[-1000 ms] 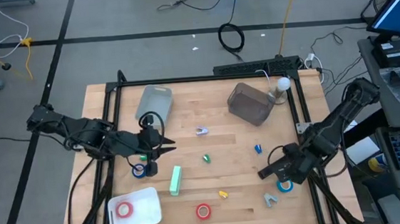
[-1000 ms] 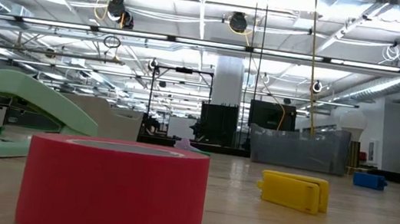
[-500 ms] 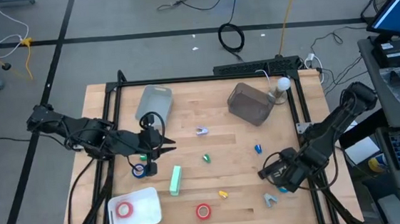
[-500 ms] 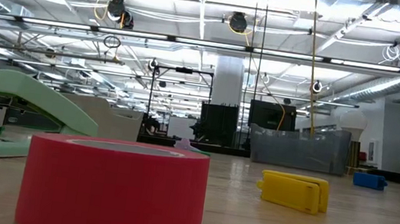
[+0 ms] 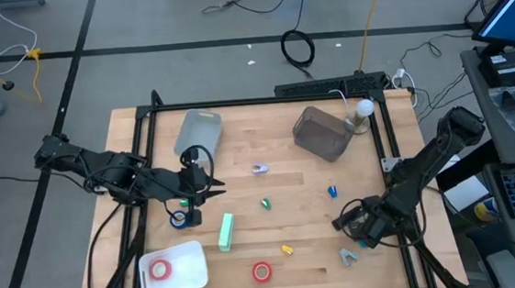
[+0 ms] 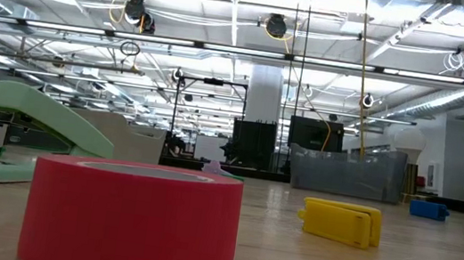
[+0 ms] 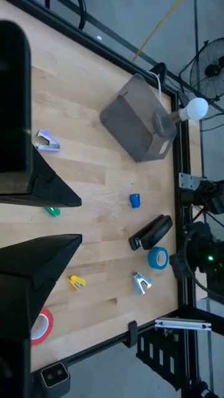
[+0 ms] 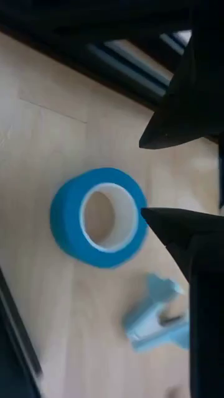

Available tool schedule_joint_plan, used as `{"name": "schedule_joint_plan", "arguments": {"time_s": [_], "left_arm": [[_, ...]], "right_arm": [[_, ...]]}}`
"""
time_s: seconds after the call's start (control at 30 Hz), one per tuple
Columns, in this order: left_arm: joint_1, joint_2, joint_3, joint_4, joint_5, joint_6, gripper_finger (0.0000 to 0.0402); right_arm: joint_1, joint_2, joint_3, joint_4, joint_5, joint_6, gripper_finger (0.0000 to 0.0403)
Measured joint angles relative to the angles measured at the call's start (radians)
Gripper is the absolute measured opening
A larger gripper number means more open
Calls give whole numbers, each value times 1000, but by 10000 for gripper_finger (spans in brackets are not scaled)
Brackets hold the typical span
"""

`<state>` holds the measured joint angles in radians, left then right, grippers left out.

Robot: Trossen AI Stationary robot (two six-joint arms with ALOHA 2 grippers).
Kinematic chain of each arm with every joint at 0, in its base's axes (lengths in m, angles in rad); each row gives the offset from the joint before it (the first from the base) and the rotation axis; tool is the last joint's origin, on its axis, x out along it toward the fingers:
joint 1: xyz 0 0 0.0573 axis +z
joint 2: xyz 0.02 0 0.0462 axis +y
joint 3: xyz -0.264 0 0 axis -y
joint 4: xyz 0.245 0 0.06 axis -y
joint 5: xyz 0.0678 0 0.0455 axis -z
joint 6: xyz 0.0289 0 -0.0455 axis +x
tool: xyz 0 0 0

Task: Pick and place Stapler, Stapler remover, tape
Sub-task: Put the light blue tape into the white bin

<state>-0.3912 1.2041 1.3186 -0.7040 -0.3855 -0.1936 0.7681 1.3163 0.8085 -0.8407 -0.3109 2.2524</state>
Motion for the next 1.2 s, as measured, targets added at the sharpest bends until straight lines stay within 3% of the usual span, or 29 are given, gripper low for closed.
{"name": "schedule_joint_plan", "arguments": {"time_s": [0.27,0.5,0.67,0.97,1.2], "left_arm": [[8,0,0,0,0,-19,85],[12,0,0,0,1,-26,85],[12,0,0,0,0,-29,85],[12,0,0,1,0,-28,85],[12,0,0,1,1,-27,85]], "right_arm": [[0,-2,-121,181,27,41,165],[-1,-2,-158,189,22,70,154],[-1,-2,-158,187,22,85,125],[-1,-3,-158,186,20,85,35],[-1,-30,-159,188,-6,60,31]]}}
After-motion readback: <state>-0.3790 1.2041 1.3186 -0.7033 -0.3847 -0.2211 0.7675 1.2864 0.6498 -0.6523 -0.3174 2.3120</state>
